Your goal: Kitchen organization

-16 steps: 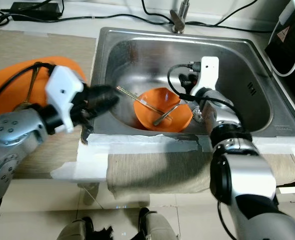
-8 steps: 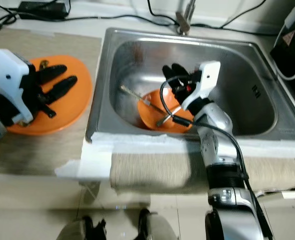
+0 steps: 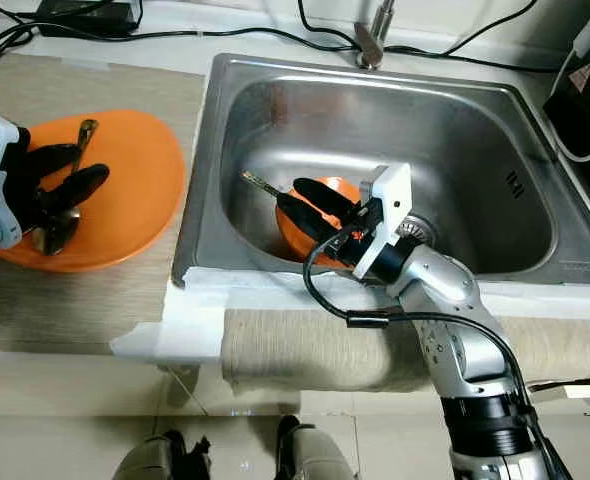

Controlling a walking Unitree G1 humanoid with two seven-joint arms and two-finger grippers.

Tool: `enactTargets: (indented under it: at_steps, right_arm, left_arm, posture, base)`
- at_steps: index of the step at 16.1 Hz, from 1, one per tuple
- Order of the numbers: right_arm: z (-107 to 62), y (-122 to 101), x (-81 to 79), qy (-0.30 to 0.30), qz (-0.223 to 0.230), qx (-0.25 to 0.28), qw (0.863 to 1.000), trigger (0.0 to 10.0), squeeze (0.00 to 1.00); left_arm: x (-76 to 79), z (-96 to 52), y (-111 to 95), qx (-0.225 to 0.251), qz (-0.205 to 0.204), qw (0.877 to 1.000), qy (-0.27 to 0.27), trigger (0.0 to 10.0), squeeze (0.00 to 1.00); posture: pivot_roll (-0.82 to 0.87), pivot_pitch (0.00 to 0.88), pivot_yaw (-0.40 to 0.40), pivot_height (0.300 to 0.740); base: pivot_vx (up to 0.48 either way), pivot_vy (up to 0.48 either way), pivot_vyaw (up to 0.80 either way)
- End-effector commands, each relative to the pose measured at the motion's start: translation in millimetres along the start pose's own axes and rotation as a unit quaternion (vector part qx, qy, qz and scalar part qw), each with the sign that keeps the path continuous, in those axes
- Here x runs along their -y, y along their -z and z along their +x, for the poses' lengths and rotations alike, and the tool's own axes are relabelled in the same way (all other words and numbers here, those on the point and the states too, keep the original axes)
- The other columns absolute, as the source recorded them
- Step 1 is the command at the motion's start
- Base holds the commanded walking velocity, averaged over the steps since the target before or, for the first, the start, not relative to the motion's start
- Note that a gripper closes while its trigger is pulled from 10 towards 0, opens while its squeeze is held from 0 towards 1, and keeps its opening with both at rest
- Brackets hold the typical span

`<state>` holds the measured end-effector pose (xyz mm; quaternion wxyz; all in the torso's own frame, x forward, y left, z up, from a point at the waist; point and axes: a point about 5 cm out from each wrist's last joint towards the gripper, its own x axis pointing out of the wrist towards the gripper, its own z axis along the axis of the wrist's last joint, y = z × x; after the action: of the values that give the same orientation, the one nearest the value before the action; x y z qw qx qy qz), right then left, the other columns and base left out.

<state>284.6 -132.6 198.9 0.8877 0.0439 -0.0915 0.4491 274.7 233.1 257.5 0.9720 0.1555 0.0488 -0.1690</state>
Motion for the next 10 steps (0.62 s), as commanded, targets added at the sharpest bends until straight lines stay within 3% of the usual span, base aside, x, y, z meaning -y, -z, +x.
enactTargets:
  at_steps: [1, 3, 6, 7, 8, 9, 10]
  right_arm:
    - [-2.1, -4, -2.5, -0.006, -0.001, 0.0, 1.0, 10.0, 0.0]
    - [-2.3, -3, -2.7, -0.005, 0.002, -0.008, 1.0, 10.0, 0.0]
    - [-4.0, 0, -9.1, -0.032, 0.001, -0.03, 0.999, 10.0, 0.0]
    - [-4.6, 0, -9.3, -0.033, 0.001, -0.032, 0.999, 10.0, 0.0]
    - [-7.0, 1, -11.0, -0.042, 0.0, -0.039, 0.998, 10.0, 0.0]
    - [-8.4, 1, -12.3, -0.048, -0.001, -0.045, 0.998, 10.0, 0.0]
    - [-8.6, 1, -13.4, -0.051, 0.0, -0.046, 0.998, 10.0, 0.0]
  left_arm:
    - [-7.3, -0.1, 2, -0.022, -0.01, 0.999, -0.027, 10.0, 1.0]
    - [-14.7, 8.8, 3, -0.035, -0.039, 0.997, -0.053, 10.0, 1.0]
    - [-24.7, 17.2, 7, -0.088, -0.026, 0.992, -0.087, 10.0, 1.0]
    - [-24.6, 17.8, 7, -0.088, -0.028, 0.992, -0.087, 10.0, 0.82]
    - [-23.5, 19.9, 9, -0.089, -0.036, 0.992, -0.081, 10.0, 0.2]
    - [-22.7, 22.2, 10, -0.091, -0.044, 0.992, -0.078, 10.0, 0.04]
    - [-23.0, 23.3, 11, -0.093, -0.047, 0.991, -0.079, 10.0, 0.0]
  posture:
    - [-0.09, 0.221, -0.102, 0.74]
    - [-0.08, 0.221, -0.106, 0.74]
    - [-0.08, 0.22, -0.099, 0.74]
    - [-0.09, 0.22, -0.099, 0.74]
    - [-0.09, 0.22, -0.1, 0.74]
    - [-0.09, 0.219, -0.1, 0.74]
    - [-0.09, 0.22, -0.101, 0.74]
  base:
    - [0.0, 0.0, 0.0]
    - [0.0, 0.0, 0.0]
    - [0.0, 0.0, 0.0]
    - [0.0, 0.0, 0.0]
    - [0.0, 0.0, 0.0]
    - [0.0, 0.0, 0.0]
    - [0.0, 0.0, 0.0]
